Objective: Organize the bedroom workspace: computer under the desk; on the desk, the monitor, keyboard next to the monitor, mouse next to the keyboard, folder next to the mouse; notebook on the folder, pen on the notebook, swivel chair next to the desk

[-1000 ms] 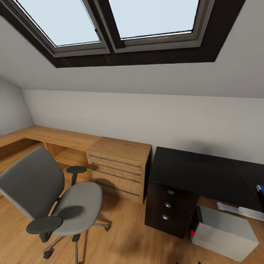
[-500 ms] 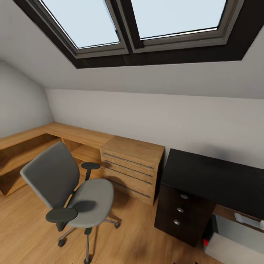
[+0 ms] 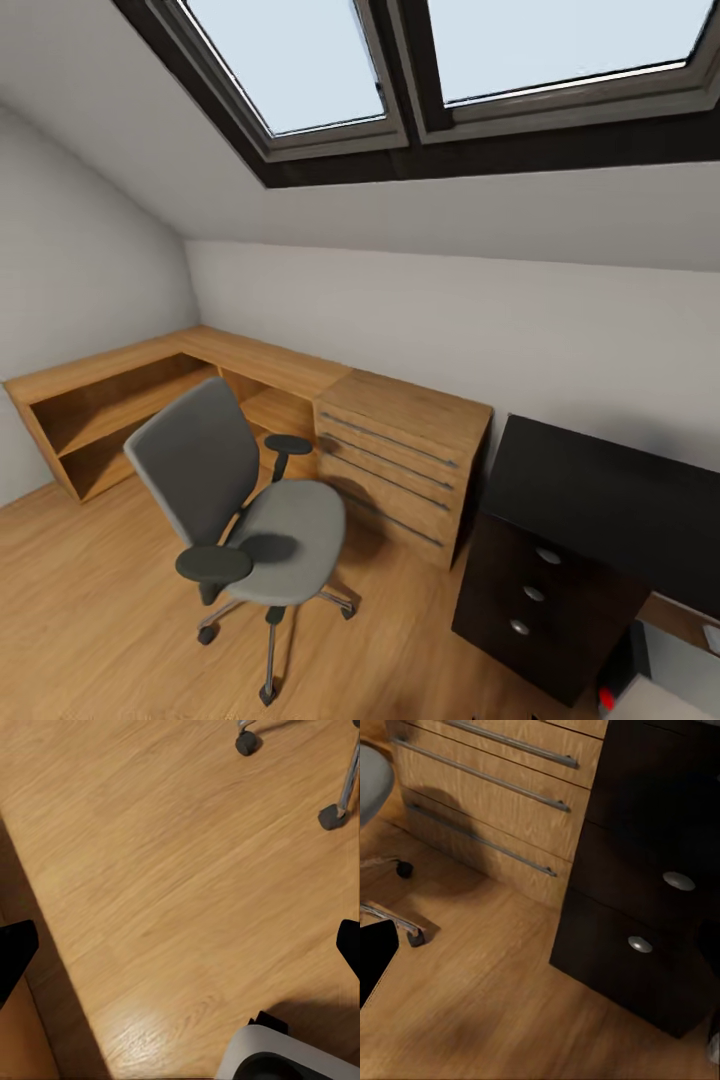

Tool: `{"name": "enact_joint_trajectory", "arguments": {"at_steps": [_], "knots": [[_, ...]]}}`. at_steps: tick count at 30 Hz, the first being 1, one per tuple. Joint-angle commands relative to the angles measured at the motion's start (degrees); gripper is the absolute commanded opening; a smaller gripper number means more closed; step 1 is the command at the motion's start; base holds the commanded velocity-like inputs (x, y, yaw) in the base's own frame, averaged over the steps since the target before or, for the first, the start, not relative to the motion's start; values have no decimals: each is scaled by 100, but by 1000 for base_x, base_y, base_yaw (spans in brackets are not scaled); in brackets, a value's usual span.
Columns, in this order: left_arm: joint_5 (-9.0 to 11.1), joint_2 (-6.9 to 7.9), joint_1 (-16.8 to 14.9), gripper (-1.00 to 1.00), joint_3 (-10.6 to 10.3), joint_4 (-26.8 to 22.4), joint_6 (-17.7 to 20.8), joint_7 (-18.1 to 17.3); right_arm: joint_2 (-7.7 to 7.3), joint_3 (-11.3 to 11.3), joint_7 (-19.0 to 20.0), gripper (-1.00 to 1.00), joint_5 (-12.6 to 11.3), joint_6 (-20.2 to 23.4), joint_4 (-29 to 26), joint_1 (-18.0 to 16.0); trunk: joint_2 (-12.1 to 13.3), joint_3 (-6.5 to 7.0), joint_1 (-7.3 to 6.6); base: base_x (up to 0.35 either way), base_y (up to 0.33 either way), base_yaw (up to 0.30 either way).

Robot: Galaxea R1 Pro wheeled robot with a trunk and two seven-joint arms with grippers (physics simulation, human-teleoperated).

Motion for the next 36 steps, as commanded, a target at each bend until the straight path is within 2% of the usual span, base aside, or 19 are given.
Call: {"name": "enact_joint_trajectory", "arguments": {"at_steps": [1,36], "knots": [[44,2,3,100,-45,-11,-8,32,4,48,-26,100,-19,-14,13,-6,-6,-7,1,0,0,281],[42,-5,3,100,-45,25,-7,23,24,54,-23,100,0,-28,16,-6,-6,-7,1,0,0,284]]}}
